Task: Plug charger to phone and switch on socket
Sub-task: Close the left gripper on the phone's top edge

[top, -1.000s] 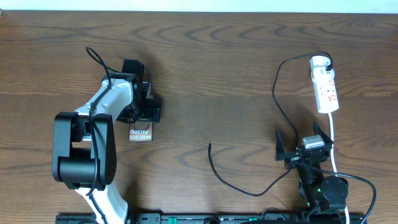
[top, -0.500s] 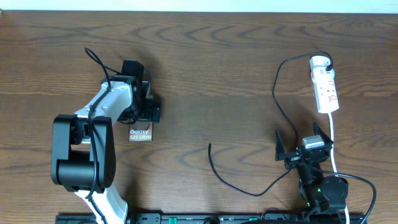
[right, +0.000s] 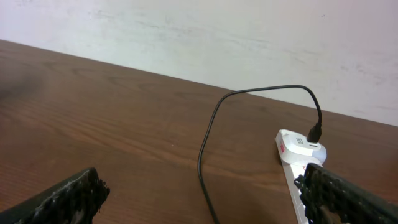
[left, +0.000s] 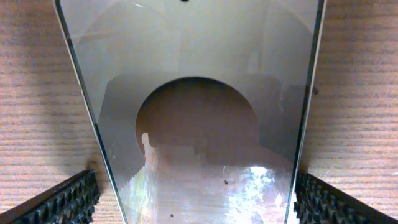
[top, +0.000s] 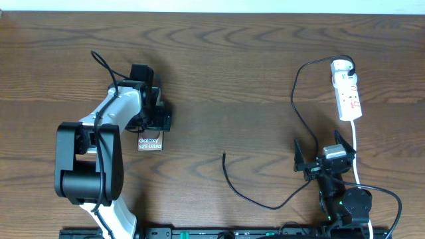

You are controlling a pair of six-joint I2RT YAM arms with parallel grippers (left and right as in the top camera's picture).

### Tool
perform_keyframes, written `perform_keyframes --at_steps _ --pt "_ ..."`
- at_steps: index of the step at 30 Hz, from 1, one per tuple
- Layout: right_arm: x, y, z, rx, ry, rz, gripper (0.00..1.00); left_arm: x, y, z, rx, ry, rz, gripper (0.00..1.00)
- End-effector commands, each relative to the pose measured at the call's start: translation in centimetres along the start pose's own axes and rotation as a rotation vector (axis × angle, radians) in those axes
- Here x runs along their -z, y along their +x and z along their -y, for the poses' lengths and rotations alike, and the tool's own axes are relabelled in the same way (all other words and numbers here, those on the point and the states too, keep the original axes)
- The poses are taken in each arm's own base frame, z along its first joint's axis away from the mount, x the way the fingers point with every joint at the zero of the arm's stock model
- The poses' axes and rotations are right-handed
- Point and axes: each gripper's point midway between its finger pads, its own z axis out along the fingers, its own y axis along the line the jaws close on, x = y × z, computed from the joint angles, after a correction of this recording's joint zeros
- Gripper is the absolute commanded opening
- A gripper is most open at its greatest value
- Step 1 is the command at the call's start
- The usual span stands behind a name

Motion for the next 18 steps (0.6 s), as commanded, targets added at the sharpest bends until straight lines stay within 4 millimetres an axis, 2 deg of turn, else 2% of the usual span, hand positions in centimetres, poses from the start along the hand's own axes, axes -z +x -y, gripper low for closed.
perform_keyframes --at_steps 1,18 --pt "0.03 0.07 0.21 -0.015 0.010 -0.002 0.99 -1.53 2.15 -0.02 0.002 0.008 -0.081 0.98" --pt "0.03 0.06 0.21 -0.015 0.010 -0.001 0.99 -1.53 2.14 -0.02 0.002 0.008 -0.080 0.99"
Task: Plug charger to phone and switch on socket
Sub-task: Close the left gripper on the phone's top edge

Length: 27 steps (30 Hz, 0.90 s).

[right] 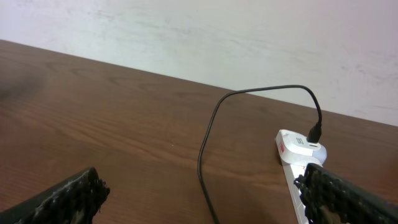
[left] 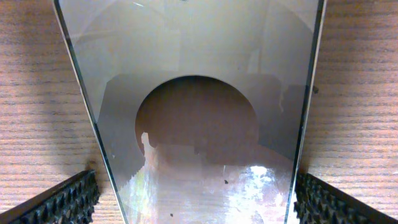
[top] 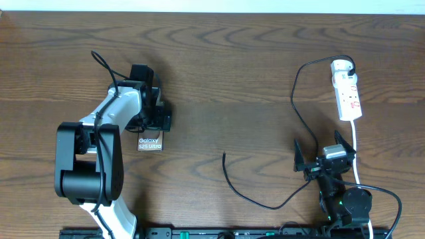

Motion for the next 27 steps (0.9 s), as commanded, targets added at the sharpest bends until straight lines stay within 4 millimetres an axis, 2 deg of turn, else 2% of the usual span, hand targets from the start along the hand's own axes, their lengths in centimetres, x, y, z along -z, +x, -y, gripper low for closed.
perform_keyframes --at_steps 1,27 --pt "0.03 0.06 0.21 -0.015 0.010 -0.001 0.99 -1.54 2.11 -0.01 0.003 0.008 -0.079 0.99" --pt "0.03 0.06 0.21 -0.014 0.010 -0.001 0.99 -1.54 2.11 -0.01 0.003 0.008 -0.079 0.77"
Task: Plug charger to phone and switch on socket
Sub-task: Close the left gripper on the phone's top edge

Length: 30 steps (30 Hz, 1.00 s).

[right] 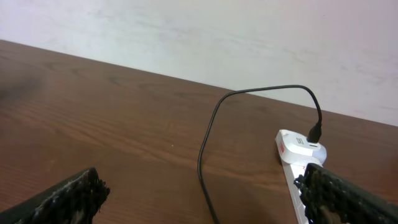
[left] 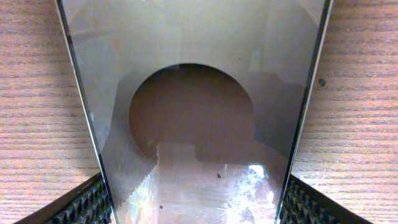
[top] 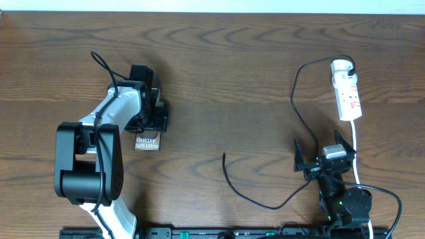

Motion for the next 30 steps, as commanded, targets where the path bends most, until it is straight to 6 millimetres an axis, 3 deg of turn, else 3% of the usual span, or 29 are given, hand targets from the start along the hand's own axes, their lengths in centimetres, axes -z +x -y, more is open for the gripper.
perform_keyframes --at_steps 1,14,21,28,30 --pt "0.03 0.06 0.21 -0.014 0.010 -0.001 0.99 -1.56 1.90 0.01 0.003 0.010 -0.071 0.76" --pt "0.03 0.07 0.21 -0.015 0.010 -0.002 0.99 -1.56 1.91 0.01 0.003 0.010 -0.072 0.65" --pt "0.03 0.06 0.21 -0.014 0.010 -0.001 0.99 -1.56 1.90 0.01 0.003 0.010 -0.071 0.50" --pt "0.03 0.07 0.21 -0.015 0.010 -0.002 0.99 -1.56 1.90 0.00 0.003 0.009 -0.071 0.24" --pt "0.03 0.06 0.21 -0.015 0.010 -0.001 0.99 -1.56 1.88 0.01 0.003 0.010 -0.071 0.08"
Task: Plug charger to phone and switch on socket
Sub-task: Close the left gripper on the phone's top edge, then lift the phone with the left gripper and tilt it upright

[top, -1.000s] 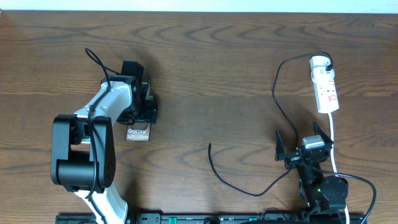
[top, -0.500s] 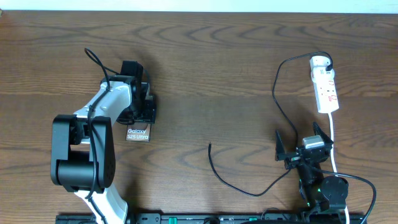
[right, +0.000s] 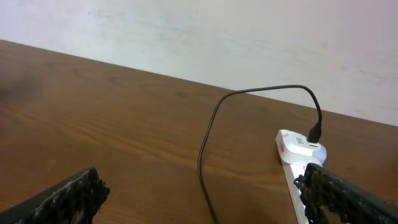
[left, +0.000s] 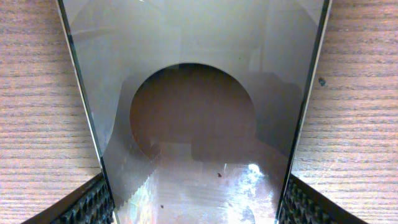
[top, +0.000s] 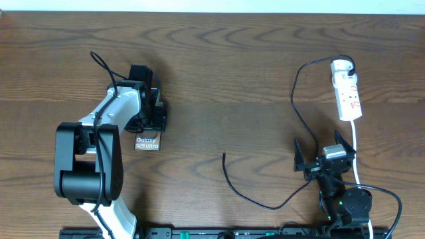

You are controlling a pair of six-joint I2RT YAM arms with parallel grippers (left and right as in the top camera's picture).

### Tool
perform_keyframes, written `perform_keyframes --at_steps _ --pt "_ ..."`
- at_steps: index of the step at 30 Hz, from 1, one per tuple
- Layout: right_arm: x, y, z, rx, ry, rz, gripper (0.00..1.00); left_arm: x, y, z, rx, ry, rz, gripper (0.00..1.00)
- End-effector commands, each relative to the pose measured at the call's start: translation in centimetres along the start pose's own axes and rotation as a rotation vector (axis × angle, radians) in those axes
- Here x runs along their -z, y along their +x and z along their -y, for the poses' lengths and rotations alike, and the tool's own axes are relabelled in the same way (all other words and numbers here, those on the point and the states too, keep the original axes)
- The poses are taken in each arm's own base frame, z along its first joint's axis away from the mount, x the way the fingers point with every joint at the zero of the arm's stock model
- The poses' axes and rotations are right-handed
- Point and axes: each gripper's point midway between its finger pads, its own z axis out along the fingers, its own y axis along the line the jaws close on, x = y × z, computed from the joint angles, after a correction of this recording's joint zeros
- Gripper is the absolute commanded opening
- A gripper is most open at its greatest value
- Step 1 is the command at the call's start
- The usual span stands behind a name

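Note:
A dark phone [top: 149,142] labelled Galaxy S25 Ultra lies flat on the wooden table at the left. My left gripper [top: 151,123] is shut on its upper end. In the left wrist view the glossy screen [left: 193,93] fills the frame, and both ribbed fingers [left: 87,205] press against its long edges. The black charger cable [top: 295,99] runs from a plug in the white power strip [top: 348,93] down to a free end [top: 224,155] at mid-table. Low at the right, my right gripper [top: 320,149] stands open and holds nothing. In the right wrist view, the cable [right: 208,143] and the strip [right: 298,152] lie ahead of it.
A pale wall [right: 217,37] runs behind the table's far edge. The power strip's white lead [top: 357,159] trails down past the right arm's base. Bare wood [top: 226,86] separates the phone from the cable.
At the two oldest moments my left fingers stood apart on either side of the phone. By 1.0 s ago they had shut against its edges and the phone sat slightly further left. It stays that way now. The right arm, cable and strip have not moved.

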Motion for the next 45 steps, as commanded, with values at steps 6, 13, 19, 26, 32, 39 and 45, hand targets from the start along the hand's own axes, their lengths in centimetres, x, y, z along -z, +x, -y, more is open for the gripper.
perform_keyframes --at_steps 6,13,19,26,32,39,45 --pt "0.0 0.1 0.2 -0.015 0.010 -0.001 0.99 -1.6 1.8 0.0 0.000 0.005 -0.068 0.07" --pt "0.0 0.1 0.2 -0.015 0.010 -0.001 0.99 -1.5 1.8 0.0 0.000 0.005 -0.067 0.07" --pt "0.0 0.1 0.2 -0.014 0.010 -0.001 0.99 -0.4 1.3 0.1 0.000 0.006 -0.036 0.07" --pt "0.0 0.1 0.2 -0.014 0.010 -0.001 0.99 3.3 -0.6 0.9 -0.004 0.053 0.085 0.07" --pt "0.0 0.1 0.2 -0.014 0.010 -0.001 0.99 8.6 -2.0 1.4 -0.012 0.078 0.252 0.07" --pt "0.0 0.1 0.2 -0.014 0.010 -0.001 0.99 13.4 -2.1 3.4 0.025 0.208 0.378 0.07" --pt "0.0 0.1 0.2 -0.015 0.010 -0.001 0.99 14.7 -2.0 5.1 0.199 0.351 0.369 0.07"
